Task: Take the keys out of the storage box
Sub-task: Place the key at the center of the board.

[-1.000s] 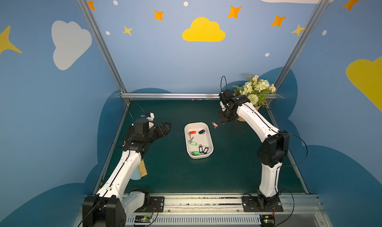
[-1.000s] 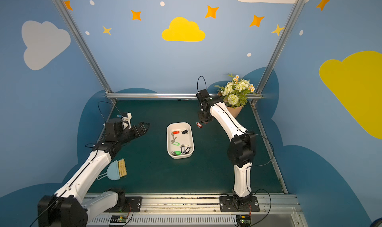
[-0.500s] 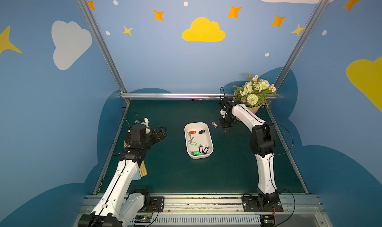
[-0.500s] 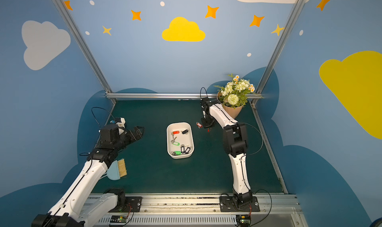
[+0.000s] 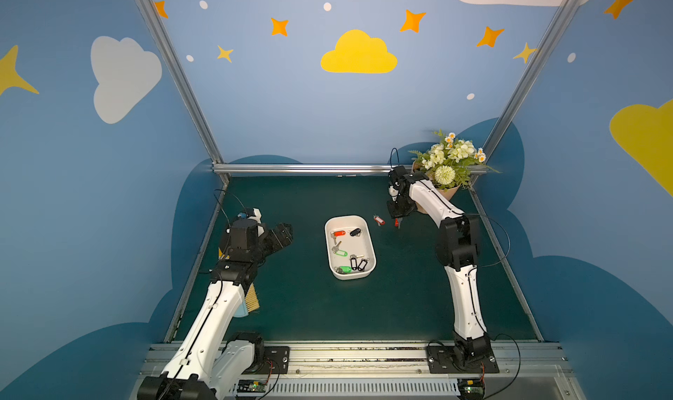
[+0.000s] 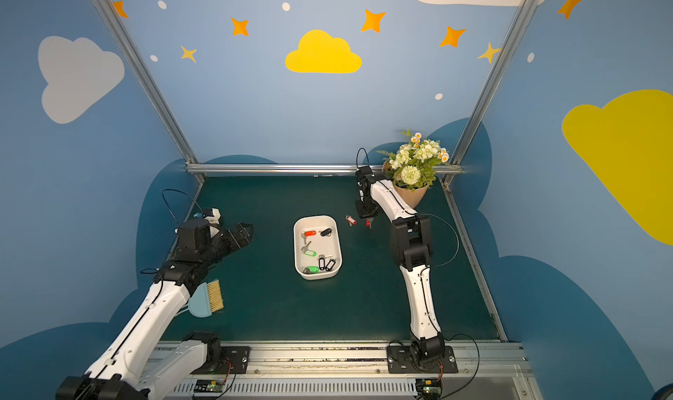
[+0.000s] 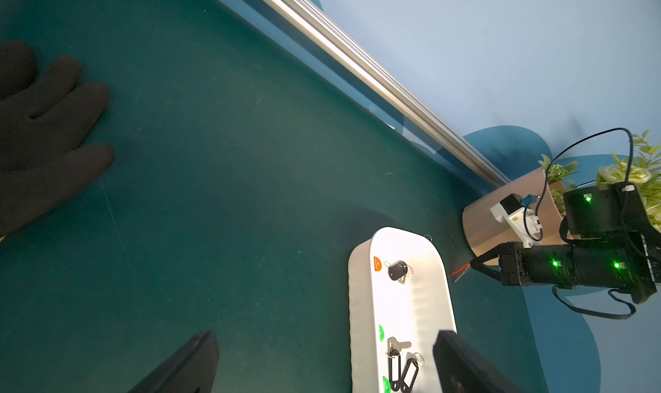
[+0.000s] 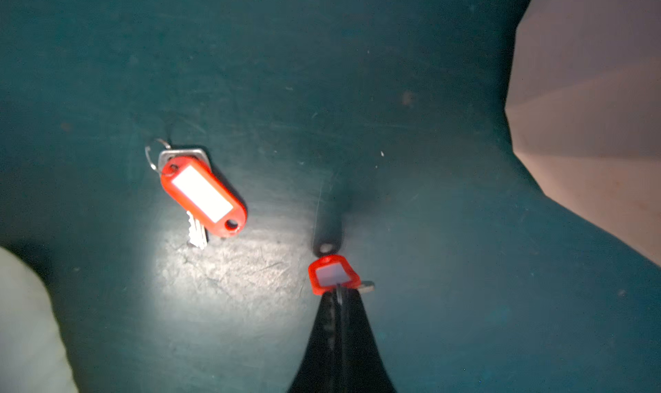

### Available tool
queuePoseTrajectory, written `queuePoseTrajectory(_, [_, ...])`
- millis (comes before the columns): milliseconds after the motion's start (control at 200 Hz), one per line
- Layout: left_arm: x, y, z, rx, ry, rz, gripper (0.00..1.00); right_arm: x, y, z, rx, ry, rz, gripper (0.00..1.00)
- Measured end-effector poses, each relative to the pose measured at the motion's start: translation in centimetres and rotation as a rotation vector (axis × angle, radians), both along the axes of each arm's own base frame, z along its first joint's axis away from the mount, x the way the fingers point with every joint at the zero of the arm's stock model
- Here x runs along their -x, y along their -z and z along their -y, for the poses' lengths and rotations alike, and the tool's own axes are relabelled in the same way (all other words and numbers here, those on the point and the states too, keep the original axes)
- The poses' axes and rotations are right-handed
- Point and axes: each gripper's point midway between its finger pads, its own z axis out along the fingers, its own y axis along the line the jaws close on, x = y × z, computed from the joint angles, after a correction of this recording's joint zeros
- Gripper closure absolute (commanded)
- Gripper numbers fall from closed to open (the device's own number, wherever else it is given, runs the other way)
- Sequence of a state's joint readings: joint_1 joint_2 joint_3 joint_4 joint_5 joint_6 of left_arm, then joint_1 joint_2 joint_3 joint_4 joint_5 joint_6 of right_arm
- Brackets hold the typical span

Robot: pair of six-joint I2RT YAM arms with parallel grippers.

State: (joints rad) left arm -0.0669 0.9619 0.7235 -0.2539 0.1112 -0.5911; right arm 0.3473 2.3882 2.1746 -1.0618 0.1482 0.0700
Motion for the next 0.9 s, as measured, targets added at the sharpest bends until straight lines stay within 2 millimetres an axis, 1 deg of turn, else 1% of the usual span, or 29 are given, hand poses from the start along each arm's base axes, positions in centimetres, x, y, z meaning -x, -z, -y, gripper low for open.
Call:
queuePoseTrajectory(95, [-0.1,0.5,0.0,-0.001,0.0,-0.016,0.0,-1.0,0.7,-0.3,-0.016,0.002,0.01,1.0])
queuePoseTrajectory(280, [-0.4,1.2,0.1,-0.001,0.001,-0.039,0.0,-1.4,2.7,-0.5,-0.019,0.006,-0.014,1.0])
queuePoseTrajectory(370, [-0.5,1.3,0.1,-0.001,0.002,-0.045,0.0,-1.4,3.3,-0.5,-0.02,0.008,-0.021,0.97])
queuePoseTrajectory(481, [-0.7,1.3,0.2,0.001,0.004,-0.045,0.0,-1.5,3.3,-0.5,-0.024,0.009,-0.018,0.94])
queuePoseTrajectory(596, [-0.8,1.5,0.2,0.006,0.005,-0.052,0.0,-2.0,3.2,-0.6,-0.031,0.009,0.0,0.88])
queuePoseTrajectory(821, [-1.0,1.8,0.5,0.016,0.015,-0.061,0.0,-2.9,3.0,-1.0,-0.051,0.003,0.036,0.87])
queuePoseTrajectory(896, [-1.0,1.7,0.5,0.018,0.018,-0.061,0.0,-3.0,2.9,-1.0,-0.052,0.003,0.039,0.81])
